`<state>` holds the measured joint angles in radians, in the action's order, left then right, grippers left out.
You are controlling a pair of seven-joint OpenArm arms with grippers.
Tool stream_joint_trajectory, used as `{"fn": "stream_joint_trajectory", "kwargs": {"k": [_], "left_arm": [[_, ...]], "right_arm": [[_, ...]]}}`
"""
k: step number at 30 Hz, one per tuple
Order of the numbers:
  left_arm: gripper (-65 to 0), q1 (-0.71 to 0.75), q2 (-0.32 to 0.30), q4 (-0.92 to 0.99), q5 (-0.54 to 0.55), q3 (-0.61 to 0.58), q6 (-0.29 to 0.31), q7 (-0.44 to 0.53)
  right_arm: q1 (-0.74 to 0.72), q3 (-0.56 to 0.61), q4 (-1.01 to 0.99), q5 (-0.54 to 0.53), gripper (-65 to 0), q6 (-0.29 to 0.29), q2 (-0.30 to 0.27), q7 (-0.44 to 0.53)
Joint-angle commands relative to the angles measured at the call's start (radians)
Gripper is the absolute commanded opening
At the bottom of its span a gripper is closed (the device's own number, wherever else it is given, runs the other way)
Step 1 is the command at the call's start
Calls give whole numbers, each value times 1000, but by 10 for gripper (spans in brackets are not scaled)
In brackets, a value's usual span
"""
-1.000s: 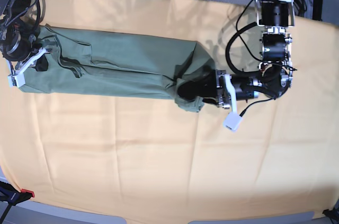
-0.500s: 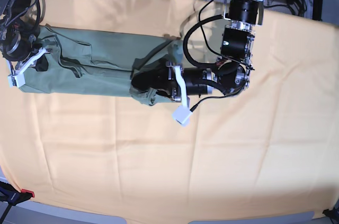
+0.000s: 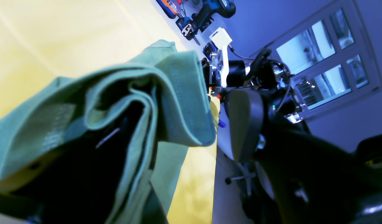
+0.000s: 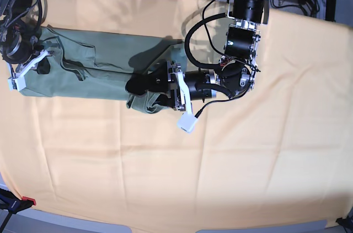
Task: Fold the T-shirt properly
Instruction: 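Fold the gripped hem end over toward the right gripper with left gripper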
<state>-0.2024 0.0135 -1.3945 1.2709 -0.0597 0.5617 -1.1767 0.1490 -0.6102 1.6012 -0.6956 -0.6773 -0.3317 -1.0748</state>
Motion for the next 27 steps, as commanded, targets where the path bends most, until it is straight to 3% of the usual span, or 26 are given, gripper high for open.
{"fn": "stream_joint_trajectory", "kwargs": {"k": [1, 4, 6, 8, 12, 13, 16, 18, 23, 25, 27], "left_arm": [[-349, -22, 9, -17, 18, -1, 23, 17], [-530, -22, 9, -17, -124, -2, 136, 19], [-650, -22, 8, -17, -183, -22, 97, 29], [-650, -23, 8, -17, -182, -43, 31, 29], [-650, -29, 9, -18, -144, -44, 29, 29], [-617, -29, 9, -18, -121, -44, 29, 29], [-358, -28, 9, -17, -89, -44, 29, 29], [-236, -28, 9, -17, -88, -44, 29, 29], [-221, -28, 9, -17, -100, -43, 29, 28], [-221, -28, 9, -17, -166, -44, 27, 60], [-223, -31, 8, -18, -198, -41, -8, 74]], "right_arm": [[-10, -5, 13, -14, -650, -4, -18, 5], [-10, -5, 13, -14, -650, -4, -18, 5], [-9, -5, 13, -14, -650, -4, -18, 1], [-11, -5, 13, -14, -650, -4, -18, 2], [-10, -5, 13, -41, -650, -4, -18, -2], [-10, -5, 13, -40, -650, -4, -17, -3], [-10, -5, 13, -40, -650, -4, -18, -3], [-11, -5, 13, -40, -650, -4, -18, -7], [-10, -5, 13, -40, -650, -4, -18, -10], [-10, -5, 13, -40, -650, -4, -18, -10], [-10, -5, 13, -40, -650, -4, -18, -10]]}}
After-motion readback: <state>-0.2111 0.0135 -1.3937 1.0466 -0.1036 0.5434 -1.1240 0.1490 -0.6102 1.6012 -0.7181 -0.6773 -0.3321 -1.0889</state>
